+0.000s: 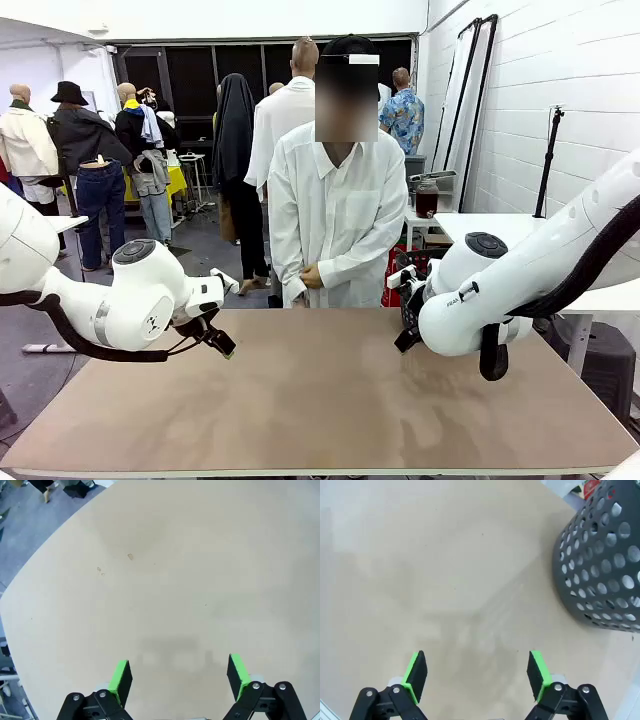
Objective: Fold the training pants.
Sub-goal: Grab both ends of the Training pants handed by a person.
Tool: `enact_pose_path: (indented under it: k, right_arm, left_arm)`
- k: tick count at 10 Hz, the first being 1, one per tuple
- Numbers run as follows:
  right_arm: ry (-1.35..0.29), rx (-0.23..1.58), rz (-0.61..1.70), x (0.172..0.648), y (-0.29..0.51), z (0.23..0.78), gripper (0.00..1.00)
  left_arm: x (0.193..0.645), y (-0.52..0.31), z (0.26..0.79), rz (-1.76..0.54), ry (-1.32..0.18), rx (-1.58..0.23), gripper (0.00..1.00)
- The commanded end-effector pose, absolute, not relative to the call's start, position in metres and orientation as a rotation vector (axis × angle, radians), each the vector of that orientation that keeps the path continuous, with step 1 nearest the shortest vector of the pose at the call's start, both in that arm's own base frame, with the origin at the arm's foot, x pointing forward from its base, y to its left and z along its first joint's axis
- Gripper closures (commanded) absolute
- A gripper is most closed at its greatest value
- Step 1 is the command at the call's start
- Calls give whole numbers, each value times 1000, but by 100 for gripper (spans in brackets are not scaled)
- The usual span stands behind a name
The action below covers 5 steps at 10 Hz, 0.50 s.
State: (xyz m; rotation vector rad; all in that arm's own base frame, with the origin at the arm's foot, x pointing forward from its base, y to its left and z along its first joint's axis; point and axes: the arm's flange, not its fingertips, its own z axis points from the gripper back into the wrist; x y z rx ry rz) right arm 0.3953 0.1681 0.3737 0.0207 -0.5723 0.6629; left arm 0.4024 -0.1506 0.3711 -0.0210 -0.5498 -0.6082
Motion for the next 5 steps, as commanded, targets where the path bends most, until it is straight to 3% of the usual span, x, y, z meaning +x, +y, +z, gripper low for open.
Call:
enact_pose_path:
  k: [1, 5]
  right_arm:
    - [-572, 21, 663, 395, 168, 374, 0]
    - [-572, 21, 663, 395, 168, 374, 0]
  left_arm:
    - [402, -151, 371, -608, -550, -21, 0]
    - [402, -151, 371, -608, -550, -21, 0]
